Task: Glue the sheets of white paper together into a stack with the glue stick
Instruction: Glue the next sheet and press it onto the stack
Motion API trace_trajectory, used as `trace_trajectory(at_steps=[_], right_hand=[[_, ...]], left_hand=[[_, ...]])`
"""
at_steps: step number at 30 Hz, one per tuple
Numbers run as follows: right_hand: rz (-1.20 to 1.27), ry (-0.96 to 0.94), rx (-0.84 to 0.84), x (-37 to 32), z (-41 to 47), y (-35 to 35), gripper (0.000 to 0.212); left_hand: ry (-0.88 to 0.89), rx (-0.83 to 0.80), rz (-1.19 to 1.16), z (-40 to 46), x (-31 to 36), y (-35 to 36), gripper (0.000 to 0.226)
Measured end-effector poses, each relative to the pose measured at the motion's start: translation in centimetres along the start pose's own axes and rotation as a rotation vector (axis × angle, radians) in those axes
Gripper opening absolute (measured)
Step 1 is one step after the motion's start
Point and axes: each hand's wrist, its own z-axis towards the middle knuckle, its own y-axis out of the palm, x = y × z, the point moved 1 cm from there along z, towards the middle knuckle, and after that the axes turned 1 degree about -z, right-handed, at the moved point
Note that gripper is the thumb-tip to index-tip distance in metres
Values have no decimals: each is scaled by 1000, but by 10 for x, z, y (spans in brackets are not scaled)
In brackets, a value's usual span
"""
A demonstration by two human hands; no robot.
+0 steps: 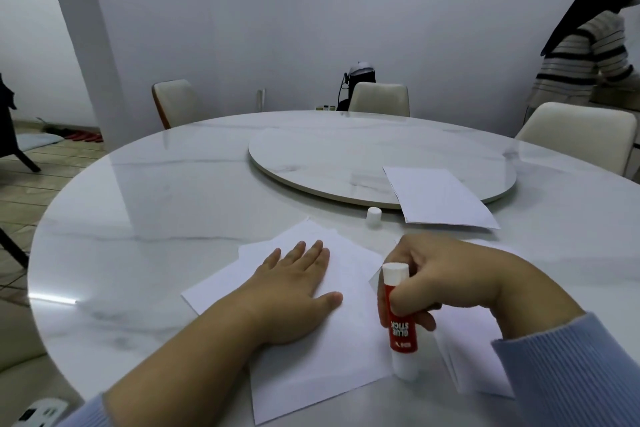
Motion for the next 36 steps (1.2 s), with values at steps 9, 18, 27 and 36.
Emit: trace_trajectory(at_steps=[9, 18, 27, 36], right_hand=[[1090, -538, 602, 34, 3, -27, 24], [785, 15, 1031, 35, 43, -22, 26], [-5, 445, 1030, 40, 75, -46, 20], [-6, 328, 1116, 55, 71, -46, 58]], left_hand=[[-436, 169, 273, -23, 19, -20, 60], [-252, 46, -10, -39, 28, 7, 76], [-351, 73, -32, -36, 41, 16, 78], [-344, 86, -57, -36, 39, 16, 79]])
